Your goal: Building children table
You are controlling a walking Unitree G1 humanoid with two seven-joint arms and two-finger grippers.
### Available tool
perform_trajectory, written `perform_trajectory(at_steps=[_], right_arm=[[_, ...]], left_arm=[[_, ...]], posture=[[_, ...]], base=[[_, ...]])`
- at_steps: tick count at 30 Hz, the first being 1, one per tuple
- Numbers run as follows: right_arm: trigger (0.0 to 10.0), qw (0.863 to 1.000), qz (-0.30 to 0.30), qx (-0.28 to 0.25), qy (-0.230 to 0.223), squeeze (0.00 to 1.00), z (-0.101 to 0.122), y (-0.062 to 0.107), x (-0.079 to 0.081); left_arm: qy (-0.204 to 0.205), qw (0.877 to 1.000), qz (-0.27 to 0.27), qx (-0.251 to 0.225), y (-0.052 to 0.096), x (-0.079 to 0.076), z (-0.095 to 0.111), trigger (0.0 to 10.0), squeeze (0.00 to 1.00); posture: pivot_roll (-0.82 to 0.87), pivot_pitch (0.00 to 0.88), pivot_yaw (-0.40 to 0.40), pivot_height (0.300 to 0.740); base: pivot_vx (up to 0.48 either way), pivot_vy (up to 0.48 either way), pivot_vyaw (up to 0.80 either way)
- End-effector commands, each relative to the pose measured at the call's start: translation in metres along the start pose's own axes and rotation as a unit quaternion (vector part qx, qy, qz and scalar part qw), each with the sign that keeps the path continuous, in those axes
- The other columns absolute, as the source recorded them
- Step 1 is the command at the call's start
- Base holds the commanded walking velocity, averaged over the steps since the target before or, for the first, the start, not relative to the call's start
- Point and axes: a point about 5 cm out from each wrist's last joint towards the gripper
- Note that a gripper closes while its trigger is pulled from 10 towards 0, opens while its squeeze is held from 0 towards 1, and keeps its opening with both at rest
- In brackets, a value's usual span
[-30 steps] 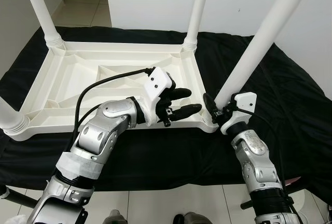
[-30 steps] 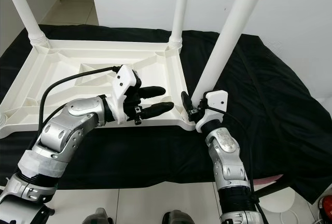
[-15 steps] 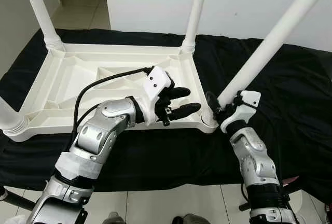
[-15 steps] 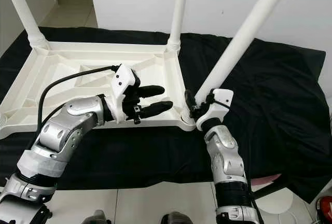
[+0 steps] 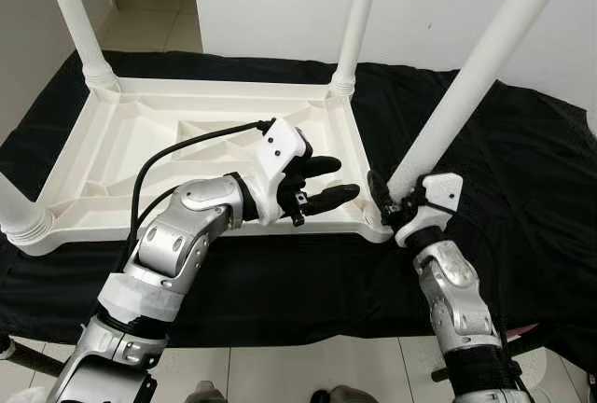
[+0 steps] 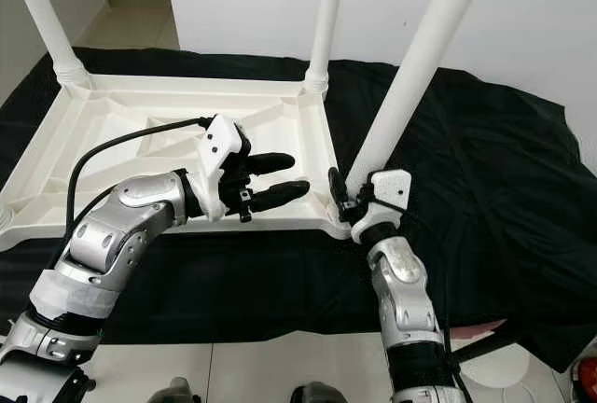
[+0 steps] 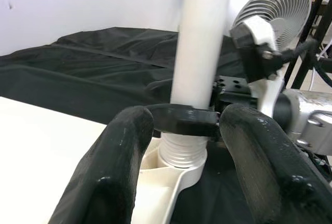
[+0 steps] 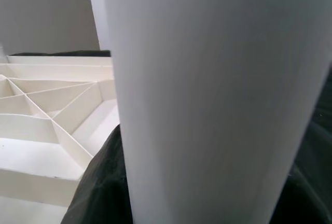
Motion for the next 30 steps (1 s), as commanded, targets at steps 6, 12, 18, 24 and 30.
perform_trajectory(at_steps=[6, 12, 18, 24, 30], right_arm=[[10.0, 0.999, -0.002, 0.032, -0.024, 0.00, -0.030, 0.023, 0.001], [10.0, 0.999, -0.006, 0.030, -0.025, 0.00, -0.040, 0.031, 0.002], [10.0, 0.998, -0.017, 0.044, -0.029, 0.00, -0.046, 0.032, 0.001], [10.0, 0.995, -0.020, 0.095, 0.014, 0.00, -0.048, 0.022, -0.003], [10.0, 0.993, -0.010, 0.117, 0.010, 0.00, -0.049, 0.019, -0.002]], left_arm=[[-0.013, 1.000, 0.020, 0.004, 0.001, 0.006, 0.006, 10.0, 0.00], [-0.014, 1.000, 0.020, 0.004, 0.002, 0.007, 0.007, 10.0, 0.00], [-0.016, 1.000, 0.022, 0.006, 0.003, 0.008, 0.008, 10.0, 0.00], [-0.018, 1.000, 0.021, 0.006, 0.003, 0.009, 0.008, 10.0, 0.00], [-0.018, 1.000, 0.021, 0.006, 0.002, 0.010, 0.008, 10.0, 0.00]], posture=[[0.05, 0.029, -0.026, 0.740], [0.05, 0.035, -0.023, 0.740], [0.05, 0.038, -0.020, 0.740], [0.05, 0.041, -0.018, 0.740], [0.05, 0.041, -0.018, 0.740]], base=[[0.000, 0.000, 0.00], [0.000, 0.000, 0.00], [0.000, 0.000, 0.00], [0.000, 0.000, 0.00], [0.000, 0.000, 0.00]])
Point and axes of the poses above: a point about 5 cm out from each wrist's last joint towards the gripper, its own y axis pointing back from the gripper into the wrist, its own z axis along the axis of the wrist's last joint, x = y × z, and after that the axes turned 9 degrees about -y, right-handed
